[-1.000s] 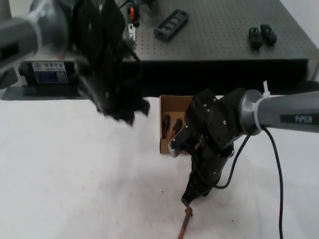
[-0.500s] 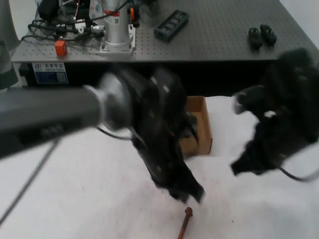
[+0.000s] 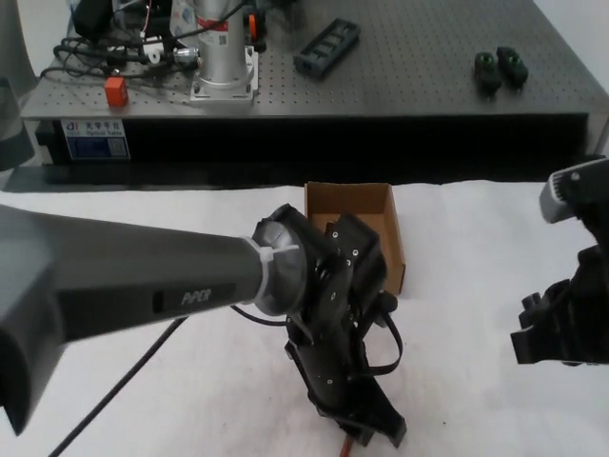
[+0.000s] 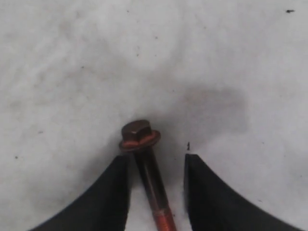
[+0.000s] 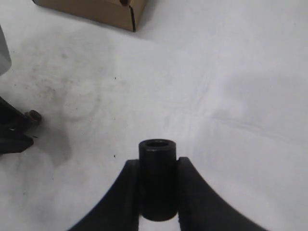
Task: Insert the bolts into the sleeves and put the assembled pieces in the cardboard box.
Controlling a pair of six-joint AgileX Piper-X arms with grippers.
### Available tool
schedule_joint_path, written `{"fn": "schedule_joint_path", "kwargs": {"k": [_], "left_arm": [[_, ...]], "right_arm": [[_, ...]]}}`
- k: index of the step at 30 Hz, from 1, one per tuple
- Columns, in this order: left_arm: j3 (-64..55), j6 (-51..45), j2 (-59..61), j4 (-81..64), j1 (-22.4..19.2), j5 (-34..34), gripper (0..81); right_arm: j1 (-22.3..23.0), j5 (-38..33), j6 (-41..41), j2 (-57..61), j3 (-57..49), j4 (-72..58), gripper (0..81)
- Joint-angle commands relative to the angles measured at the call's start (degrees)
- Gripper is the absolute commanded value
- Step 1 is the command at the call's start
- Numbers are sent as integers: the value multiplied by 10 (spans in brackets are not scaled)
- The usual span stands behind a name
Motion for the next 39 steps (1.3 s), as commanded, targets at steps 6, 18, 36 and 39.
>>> {"fn": "schedule_joint_path", "kwargs": {"k": [6,18,36,39], "left_arm": [[-2,-19,11,-10,-2,-10,41],[78,-113,-226,-214,73,124,6],[294,-350,-347,-700,112,264,6],[294,-350,-347,-700,112,268,6]], "right_arm": [[-2,-8,2,-19,-1,3,31],[-3,-204,61,-116,75,-54,31],[134,-430,353,49,207,-671,31],[134,-398,349,53,201,-678,31]]}}
